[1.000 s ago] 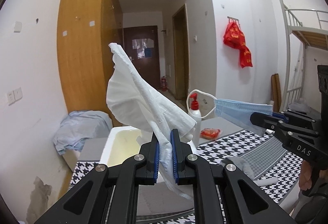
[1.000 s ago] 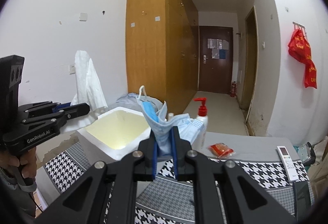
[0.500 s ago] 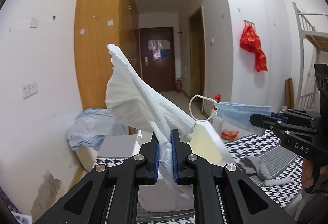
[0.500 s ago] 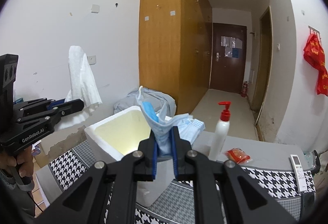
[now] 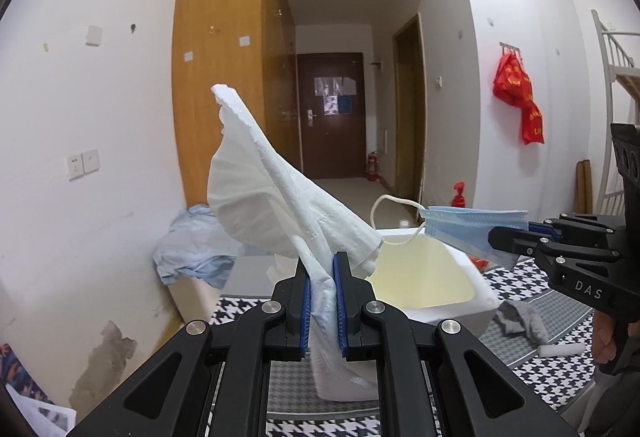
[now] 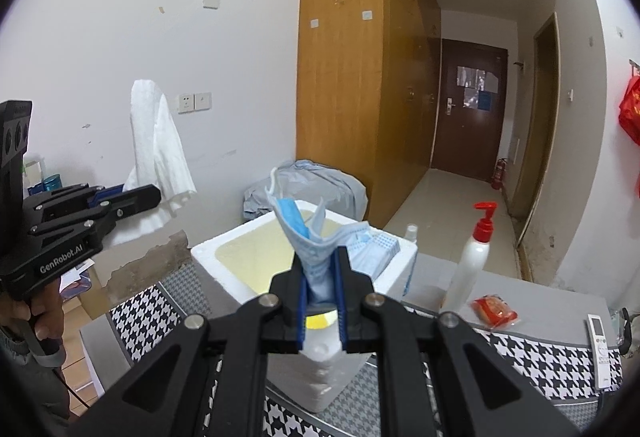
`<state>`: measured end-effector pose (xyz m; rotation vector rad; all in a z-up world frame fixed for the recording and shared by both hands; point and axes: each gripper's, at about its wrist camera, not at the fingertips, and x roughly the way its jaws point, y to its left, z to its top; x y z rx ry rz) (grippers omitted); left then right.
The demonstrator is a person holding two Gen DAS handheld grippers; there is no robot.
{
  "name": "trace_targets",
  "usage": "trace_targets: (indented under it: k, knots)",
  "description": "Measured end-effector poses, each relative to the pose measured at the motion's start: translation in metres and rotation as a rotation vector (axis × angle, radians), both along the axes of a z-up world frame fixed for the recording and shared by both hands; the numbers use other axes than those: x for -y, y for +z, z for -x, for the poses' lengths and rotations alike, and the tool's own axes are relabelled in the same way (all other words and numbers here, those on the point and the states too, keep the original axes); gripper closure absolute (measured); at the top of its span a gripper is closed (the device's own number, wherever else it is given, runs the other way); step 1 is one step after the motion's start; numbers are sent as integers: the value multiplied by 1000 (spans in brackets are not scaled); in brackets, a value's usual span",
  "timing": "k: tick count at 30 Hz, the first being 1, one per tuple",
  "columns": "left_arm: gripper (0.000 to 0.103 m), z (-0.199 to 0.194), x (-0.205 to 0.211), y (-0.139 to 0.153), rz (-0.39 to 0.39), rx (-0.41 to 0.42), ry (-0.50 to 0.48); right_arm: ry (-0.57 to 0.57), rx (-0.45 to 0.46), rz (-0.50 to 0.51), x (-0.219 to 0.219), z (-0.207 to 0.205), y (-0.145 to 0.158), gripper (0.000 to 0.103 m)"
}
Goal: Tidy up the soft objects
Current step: 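Carry both held masks up and over the white foam box, then open the right gripper to drop the blue mask into the foam box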
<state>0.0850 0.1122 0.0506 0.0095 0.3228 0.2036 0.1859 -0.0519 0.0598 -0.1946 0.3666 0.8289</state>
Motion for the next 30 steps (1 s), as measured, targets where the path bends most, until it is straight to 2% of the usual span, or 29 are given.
trace_targets:
  k: [18,26,27,29,30]
  knots:
    - [92,5,-17,-9,21,-7,32,34,-73,31,-34,-16,-14,87]
    - [92,2,-20,-11,29,-14,37,28,-102,46,-38,-24,-19,82]
    - [92,2,-20,-11,30,-14,36,27,-102,49,-39,-24,-20,79]
    - [92,1,-20,-11,29,-15,37,23,-102,62,-40,-24,-22,63]
    - [92,2,-20,-11,29,-15,38,19,-101,64,-40,-24,-22,44]
